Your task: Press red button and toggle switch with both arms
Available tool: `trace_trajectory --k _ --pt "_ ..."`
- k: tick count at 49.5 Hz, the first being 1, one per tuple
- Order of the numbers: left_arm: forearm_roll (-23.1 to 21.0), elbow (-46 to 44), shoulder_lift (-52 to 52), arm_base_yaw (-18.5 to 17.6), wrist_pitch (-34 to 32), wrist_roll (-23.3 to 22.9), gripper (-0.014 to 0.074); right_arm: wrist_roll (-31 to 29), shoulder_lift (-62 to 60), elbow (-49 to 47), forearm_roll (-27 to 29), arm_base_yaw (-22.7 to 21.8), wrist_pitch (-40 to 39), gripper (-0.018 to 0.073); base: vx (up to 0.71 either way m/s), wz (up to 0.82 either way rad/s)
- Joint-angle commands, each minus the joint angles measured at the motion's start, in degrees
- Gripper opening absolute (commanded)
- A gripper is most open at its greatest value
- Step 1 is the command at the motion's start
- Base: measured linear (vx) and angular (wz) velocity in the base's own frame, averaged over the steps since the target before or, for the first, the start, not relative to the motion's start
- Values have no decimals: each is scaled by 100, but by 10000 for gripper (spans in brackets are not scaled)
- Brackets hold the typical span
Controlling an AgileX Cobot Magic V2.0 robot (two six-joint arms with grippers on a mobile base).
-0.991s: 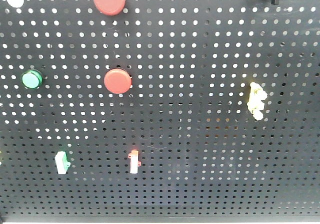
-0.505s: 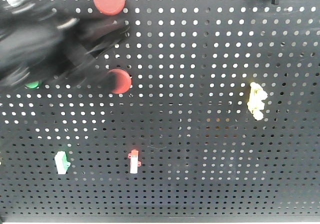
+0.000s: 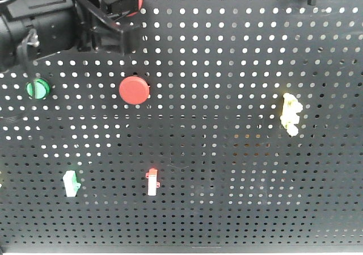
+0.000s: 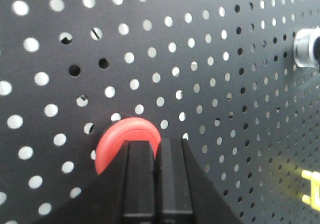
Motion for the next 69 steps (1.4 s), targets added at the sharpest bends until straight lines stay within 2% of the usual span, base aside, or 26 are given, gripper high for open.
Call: trace_trajectory --k 1,9,16,23,29,34,41,46,49,53,55,60,62,69 --pt "52 -305 161 105 -332 -38 2 -56 35 -179 -51 -16 -472 -3 0 0" --pt "52 -418 92 105 44 -38 2 10 30 -179 84 -16 -372 -3 0 0" --pt "6 -342 -336 105 262 -45 2 -55 18 -179 548 -16 -108 -3 0 1" --pt "5 245 -948 105 180 -20 2 -886 37 -179 1165 -16 120 -3 0 0" --pt "5 1123 -1541 105 -61 -20 2 -2199 119 -179 2301 -16 266 -3 0 0" --pt "-43 2023 -2120 105 -362 -66 2 -3371 337 -179 3744 -16 391 -3 0 0" --pt "-43 3003 -2795 105 -706 -389 2 -4813 836 -356 5598 -16 853 -3 0 0" --pt "-43 3396 -3145 105 -786 -442 2 -5468 1297 -676 6490 56 1153 -3 0 0" --pt "-43 3488 -3279 105 -765 -454 2 -5551 1599 -962 6605 348 1170 -3 0 0" --pt "-43 3474 -3290 105 -708 -453 2 -5550 1983 -1352 6430 888 967 -3 0 0" --pt "-43 3469 -3290 105 -704 -480 2 -5481 2206 -1524 6140 1269 755 -3 0 0" --pt "-43 3469 -3285 105 -667 -490 2 -4920 2583 -1866 5290 1867 209 -3 0 0" --pt "-43 3469 -3285 105 -645 -490 2 -4633 2707 -2006 4858 1996 48 -3 0 0" --pt "-43 3469 -3285 105 -563 -490 2 -3855 3104 -2357 4128 2045 -72 -3 0 0"
